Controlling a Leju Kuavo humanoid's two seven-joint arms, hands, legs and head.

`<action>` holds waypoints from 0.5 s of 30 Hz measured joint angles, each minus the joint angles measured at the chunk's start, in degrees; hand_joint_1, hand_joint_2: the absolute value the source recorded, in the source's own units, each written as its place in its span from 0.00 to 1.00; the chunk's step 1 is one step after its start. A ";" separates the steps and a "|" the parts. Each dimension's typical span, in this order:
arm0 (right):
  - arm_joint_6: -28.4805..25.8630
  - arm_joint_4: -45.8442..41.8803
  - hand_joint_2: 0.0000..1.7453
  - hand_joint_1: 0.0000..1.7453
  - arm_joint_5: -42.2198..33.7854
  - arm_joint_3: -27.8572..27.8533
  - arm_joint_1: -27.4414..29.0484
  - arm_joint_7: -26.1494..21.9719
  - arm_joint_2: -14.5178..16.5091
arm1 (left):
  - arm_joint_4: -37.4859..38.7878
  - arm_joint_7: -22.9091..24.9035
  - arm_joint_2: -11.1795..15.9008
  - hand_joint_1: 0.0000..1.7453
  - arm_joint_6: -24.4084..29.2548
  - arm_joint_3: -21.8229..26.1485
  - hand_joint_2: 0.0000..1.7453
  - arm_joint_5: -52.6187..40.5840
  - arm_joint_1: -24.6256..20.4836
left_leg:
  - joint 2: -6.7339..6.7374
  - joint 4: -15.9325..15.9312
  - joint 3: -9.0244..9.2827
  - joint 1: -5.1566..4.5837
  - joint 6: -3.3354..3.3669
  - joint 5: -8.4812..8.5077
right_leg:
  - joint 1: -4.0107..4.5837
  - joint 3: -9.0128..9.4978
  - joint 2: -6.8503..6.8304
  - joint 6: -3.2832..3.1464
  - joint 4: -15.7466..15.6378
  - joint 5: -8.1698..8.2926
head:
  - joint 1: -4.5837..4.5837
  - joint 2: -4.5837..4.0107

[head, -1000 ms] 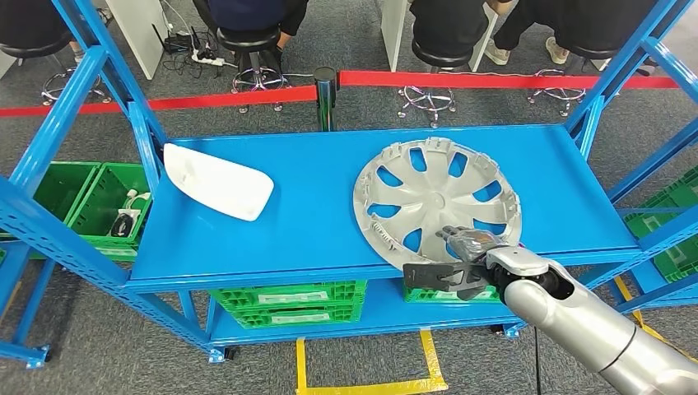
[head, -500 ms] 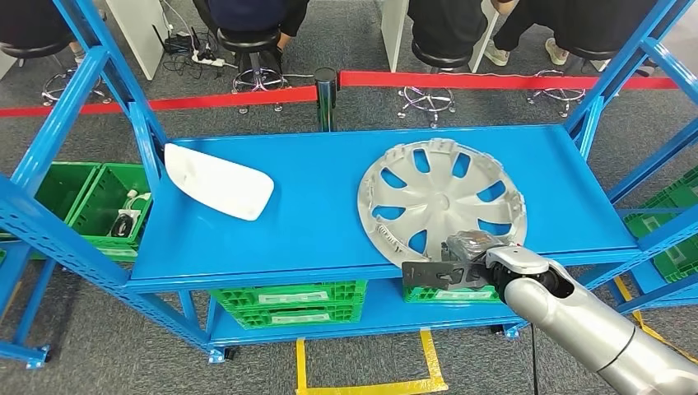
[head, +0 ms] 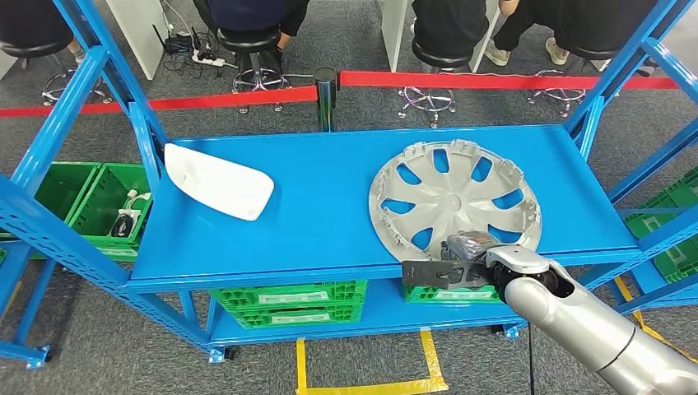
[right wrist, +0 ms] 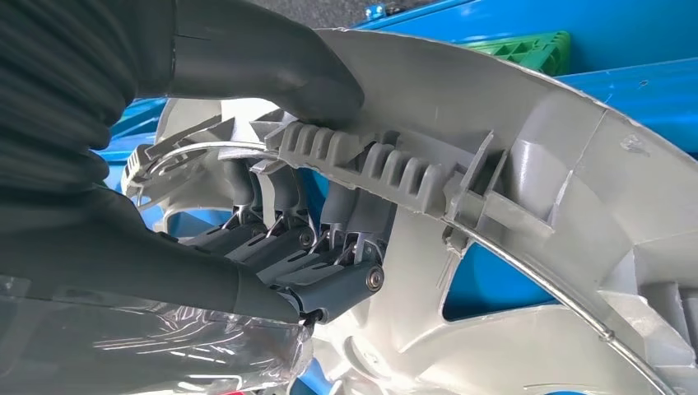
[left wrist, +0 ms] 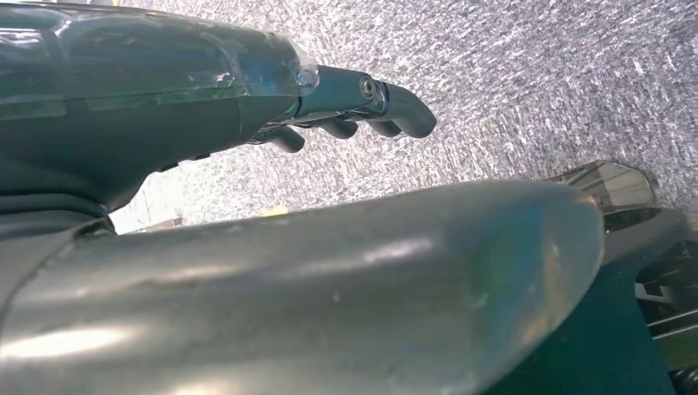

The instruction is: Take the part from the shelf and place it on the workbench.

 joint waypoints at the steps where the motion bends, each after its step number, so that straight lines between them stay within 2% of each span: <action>1: 0.00 0.00 1.00 1.00 -0.10 0.00 -0.01 0.01 -0.02 | 0.00 -0.07 0.00 0.00 0.04 0.00 0.00 0.02 0.00 | 0.00 0.00 0.00 0.00 0.00 0.00 | 0.00 0.00 0.00 0.00 0.00 0.00 | 0.01 0.00; 6: -1.56 -0.09 1.00 1.00 -1.57 0.06 -0.07 0.00 -0.18 | 0.00 -0.14 0.03 0.00 0.12 0.00 0.00 0.15 0.00 | 0.01 0.00 0.00 0.00 0.00 0.00 | 0.00 0.00 0.00 0.00 0.00 0.00 | 0.01 0.00; 9: -4.85 -0.56 1.00 1.00 -2.96 0.27 -0.23 -0.20 -0.46 | 0.00 -0.20 0.04 0.00 0.14 0.00 0.00 0.18 0.00 | 0.03 0.00 -0.01 0.00 0.00 0.00 | 0.00 0.00 -0.01 0.00 0.00 0.00 | 0.01 0.00; 12: -10.39 -1.17 1.00 1.00 -3.35 0.62 -0.56 -1.89 -0.61 | 0.00 -0.56 0.04 0.00 0.19 0.00 0.00 0.22 0.00 | 0.09 0.00 -0.01 0.00 0.00 0.00 | 0.00 0.00 -0.01 0.00 0.00 0.00 | 0.02 0.00; 15: -16.23 -2.05 1.00 1.00 -2.89 0.91 -1.10 -4.35 -0.77 | 0.00 -1.39 0.04 0.00 0.26 0.00 0.75 0.21 0.00 | 0.16 0.00 0.01 0.00 0.00 0.00 | 0.00 -0.01 0.01 0.00 0.00 0.00 | 0.01 0.00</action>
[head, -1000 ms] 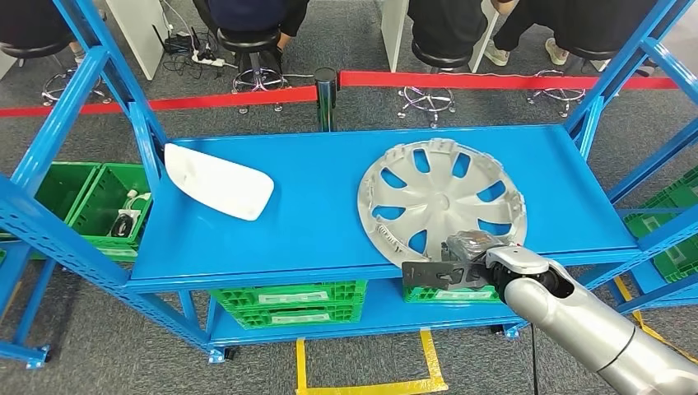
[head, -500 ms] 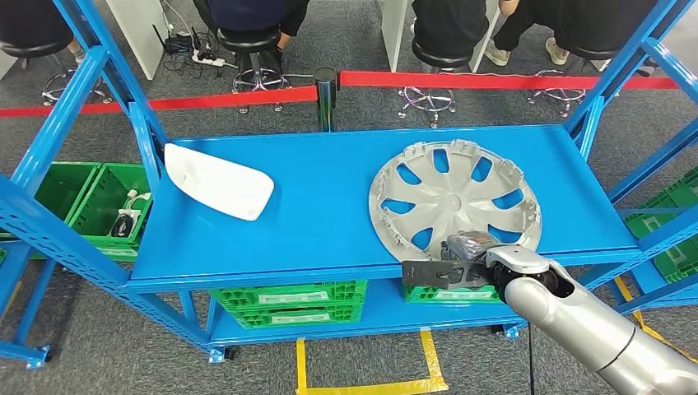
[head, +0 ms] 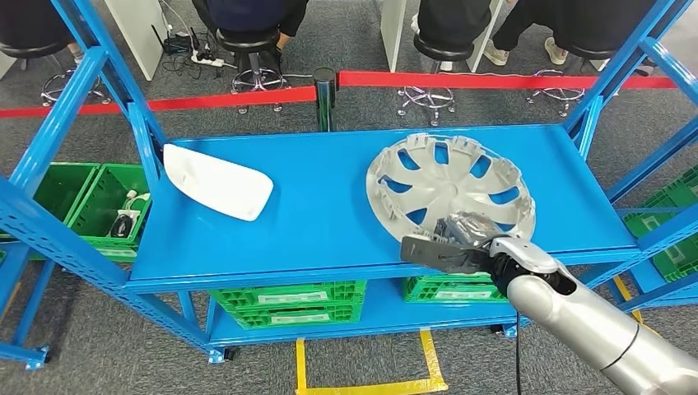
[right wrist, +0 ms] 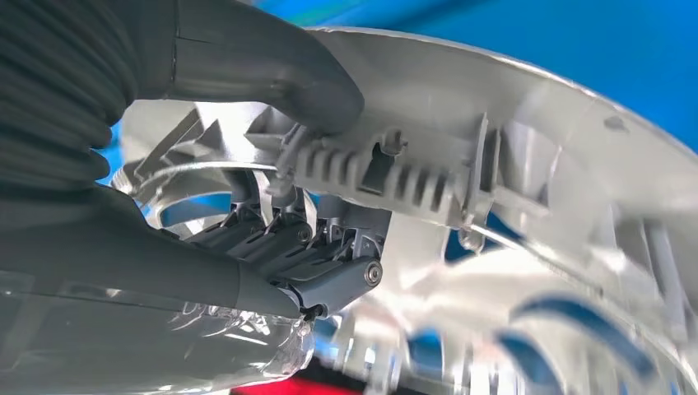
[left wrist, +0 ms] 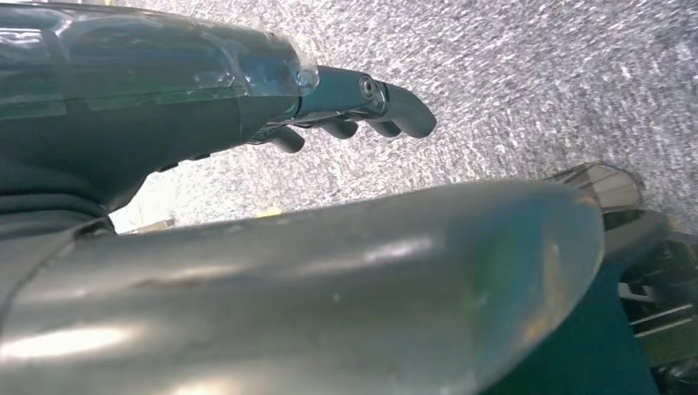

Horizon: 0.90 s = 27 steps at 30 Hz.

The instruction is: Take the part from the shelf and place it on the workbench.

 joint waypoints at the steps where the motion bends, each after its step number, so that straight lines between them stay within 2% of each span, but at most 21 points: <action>1: -1.77 -0.38 1.00 1.00 0.27 0.08 -0.09 -0.85 -0.05 | 0.00 -0.40 0.00 0.00 0.03 0.00 1.00 -0.03 0.00 | 0.01 0.00 0.00 0.00 0.00 0.00 | 0.00 0.00 0.00 0.00 0.00 0.00 | 0.01 0.00; 9: -14.95 -6.29 1.00 1.00 1.76 -2.09 2.14 -7.73 0.14 | -0.02 -2.08 0.00 0.00 0.09 -0.01 1.00 -0.57 0.01 | -0.13 0.00 -0.06 0.01 0.00 0.00 | 0.00 -0.02 -0.04 0.00 0.01 0.00 | 0.00 0.00; 27: -24.13 -17.41 1.00 1.00 4.13 -9.82 9.09 -10.89 1.30 | -0.04 -3.47 0.00 0.00 0.41 -0.04 1.00 -1.14 -0.02 | -0.22 0.00 -0.08 0.00 0.00 0.00 | 0.00 -0.03 -0.05 0.00 -0.02 -0.01 | -0.04 0.00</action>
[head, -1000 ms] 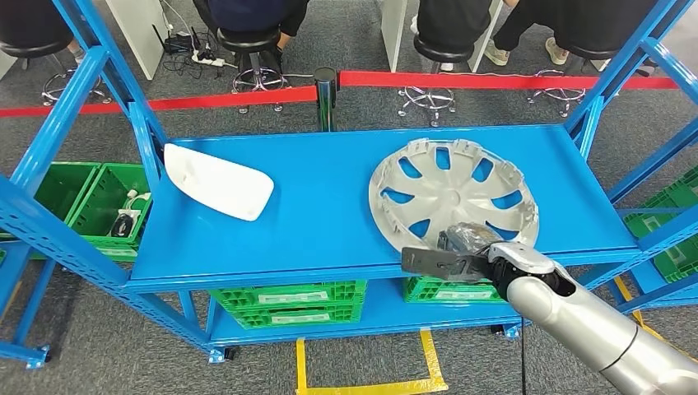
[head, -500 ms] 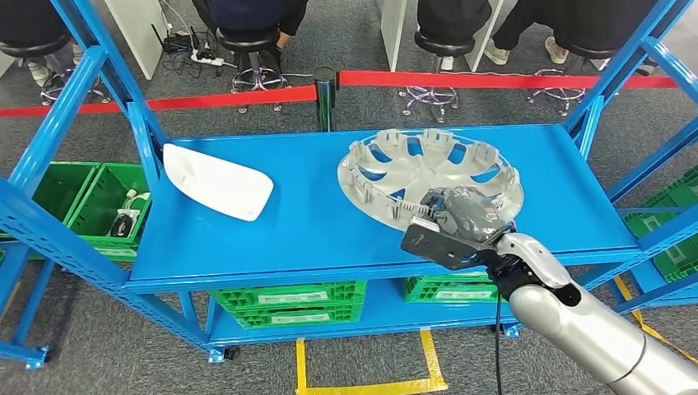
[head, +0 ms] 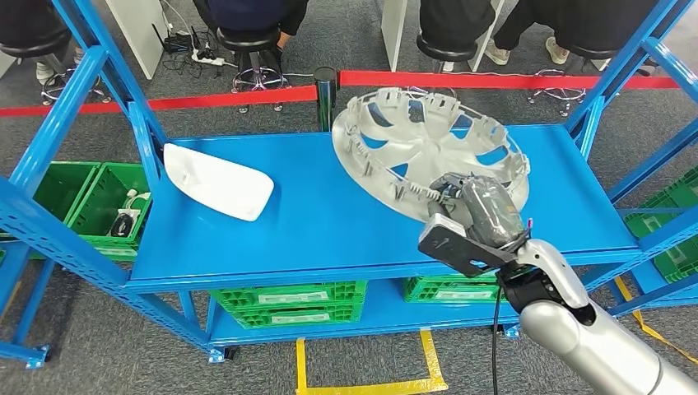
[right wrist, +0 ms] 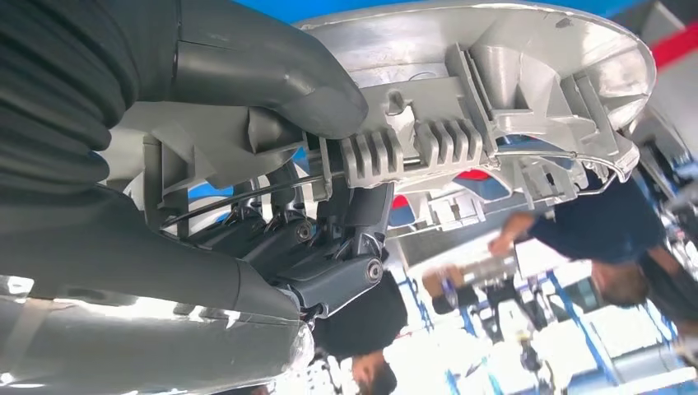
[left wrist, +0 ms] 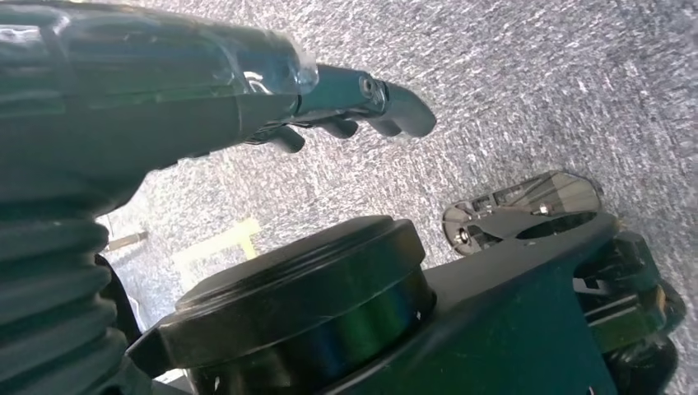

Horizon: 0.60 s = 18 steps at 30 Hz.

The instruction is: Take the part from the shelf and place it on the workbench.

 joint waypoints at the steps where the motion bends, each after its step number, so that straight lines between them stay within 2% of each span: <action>1: -0.39 -0.48 1.00 1.00 0.26 -0.42 0.51 -0.03 0.03 | 0.00 -0.09 0.00 0.00 0.04 -0.01 1.00 -0.08 -0.03 | -0.02 0.00 0.00 0.00 0.00 0.00 | 0.00 0.00 0.00 0.00 0.00 0.00 | 0.00 0.00; 12: -2.59 -4.05 1.00 1.00 1.75 -3.91 4.03 -0.61 0.08 | -0.02 -0.63 0.02 0.00 0.62 -0.33 1.00 -0.49 -0.42 | -0.02 0.00 -0.01 0.00 0.00 0.00 | 0.00 0.01 0.00 0.00 -0.01 0.00 | 0.01 0.00; 18: -9.67 -6.60 1.00 1.00 2.50 -6.54 7.74 -3.62 0.66 | -0.04 -2.14 -0.02 0.00 1.66 -1.09 1.00 -2.12 -0.43 | -0.08 0.00 -0.03 0.00 0.00 0.00 | 0.00 0.00 -0.03 0.00 -0.02 -0.01 | -0.01 0.00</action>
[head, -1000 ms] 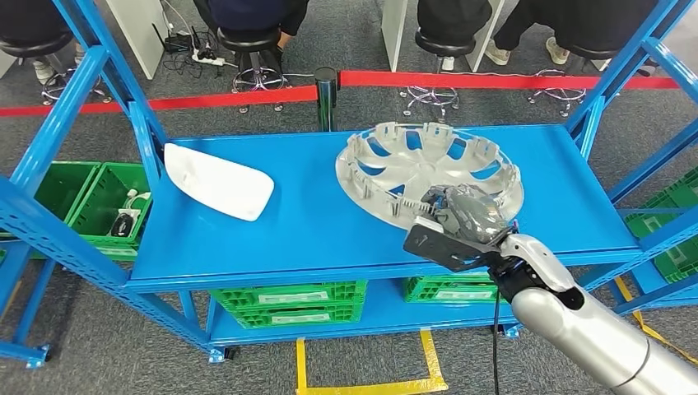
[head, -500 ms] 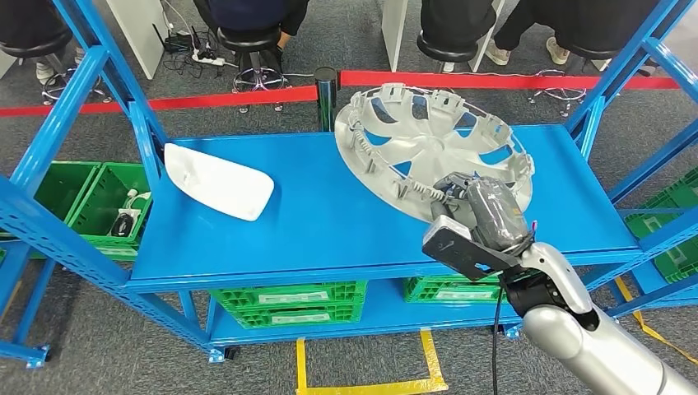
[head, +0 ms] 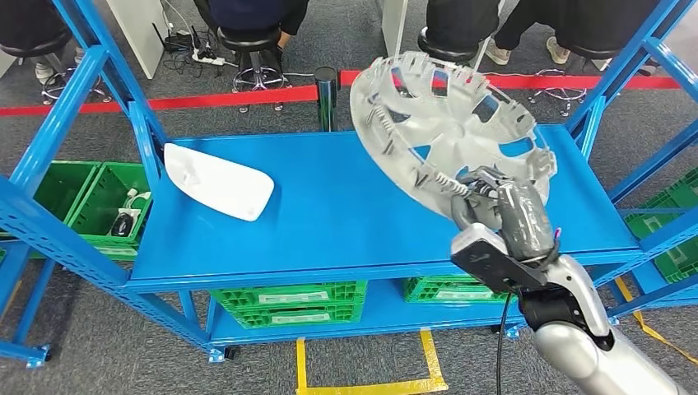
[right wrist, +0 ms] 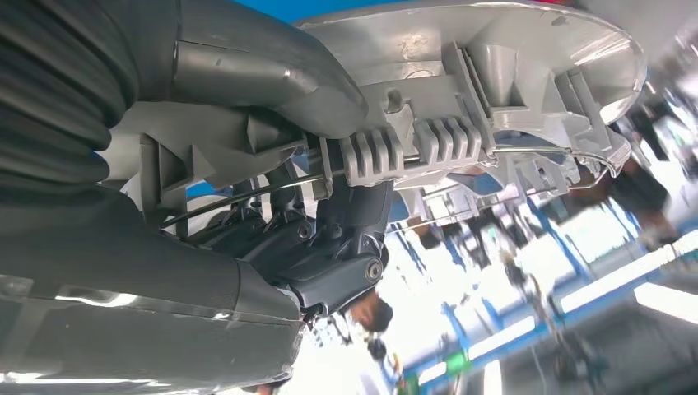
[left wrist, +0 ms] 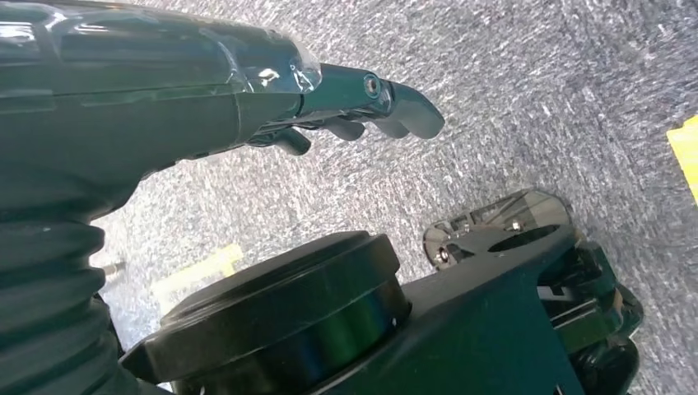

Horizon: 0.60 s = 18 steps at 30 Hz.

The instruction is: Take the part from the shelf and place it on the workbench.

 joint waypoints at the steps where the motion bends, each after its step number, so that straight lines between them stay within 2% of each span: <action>1: -1.42 -0.60 1.00 1.00 -0.01 -0.58 0.89 -0.69 0.17 | -0.01 -0.35 -0.01 0.00 -0.29 -0.10 1.00 0.29 0.01 | -0.02 0.00 -0.01 0.00 0.00 0.00 | 0.00 0.00 -0.01 0.00 -0.01 -0.01 | 0.00 0.00; 9: -12.28 -7.64 1.00 1.00 -0.01 -5.07 9.54 -7.79 3.32 | -0.03 0.14 0.01 0.00 -2.92 -0.24 1.00 1.68 0.04 | -0.23 -0.01 -0.05 0.00 0.01 -0.01 | 0.00 0.00 -0.12 0.04 -0.04 -0.04 | 0.04 0.00; 14: -13.65 -11.45 1.00 1.00 -0.19 -6.87 12.35 -8.93 5.38 | -0.03 0.43 0.02 0.00 -2.97 -0.26 1.00 1.90 0.02 | -0.18 -0.02 -0.01 0.00 0.02 -0.01 | 0.00 0.02 -0.10 0.04 -0.04 -0.04 | 0.01 0.00; 18: -15.55 -13.92 1.00 1.00 -2.28 -7.37 13.83 -11.74 6.99 | -0.03 0.69 0.05 0.00 -3.00 -0.26 1.00 2.02 0.01 | -0.15 -0.02 -0.01 0.00 0.02 -0.01 | 0.00 0.02 -0.09 0.04 -0.04 -0.04 | 0.01 0.00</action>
